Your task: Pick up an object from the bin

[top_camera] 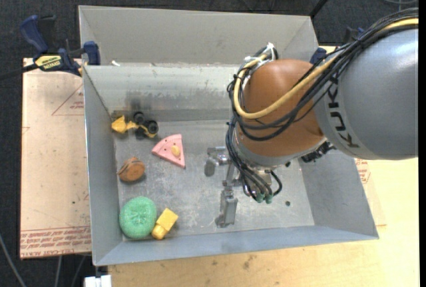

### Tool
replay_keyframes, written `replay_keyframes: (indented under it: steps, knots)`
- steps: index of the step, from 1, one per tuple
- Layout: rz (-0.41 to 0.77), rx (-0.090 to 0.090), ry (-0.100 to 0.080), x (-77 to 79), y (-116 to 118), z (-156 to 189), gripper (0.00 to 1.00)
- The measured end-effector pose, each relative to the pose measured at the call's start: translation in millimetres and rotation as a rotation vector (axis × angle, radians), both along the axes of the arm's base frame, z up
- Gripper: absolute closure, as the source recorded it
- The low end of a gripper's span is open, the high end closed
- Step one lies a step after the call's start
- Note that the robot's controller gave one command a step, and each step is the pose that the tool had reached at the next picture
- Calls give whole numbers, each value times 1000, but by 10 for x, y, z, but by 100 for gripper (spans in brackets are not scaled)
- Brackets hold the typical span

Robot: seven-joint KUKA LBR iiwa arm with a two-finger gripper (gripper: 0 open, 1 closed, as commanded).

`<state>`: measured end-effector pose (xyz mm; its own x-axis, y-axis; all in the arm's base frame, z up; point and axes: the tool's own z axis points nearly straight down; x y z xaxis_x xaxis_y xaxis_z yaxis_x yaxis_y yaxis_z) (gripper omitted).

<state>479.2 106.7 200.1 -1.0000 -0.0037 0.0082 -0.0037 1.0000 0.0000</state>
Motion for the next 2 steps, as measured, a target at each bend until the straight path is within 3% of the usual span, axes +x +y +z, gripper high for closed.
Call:
replay_keyframes:
  steps: [1, 2]
  knots:
    - [-4, 1, -8, 17, -8, 44, 0]
    - [319, 3, -16, 91, 308, -578, 0]
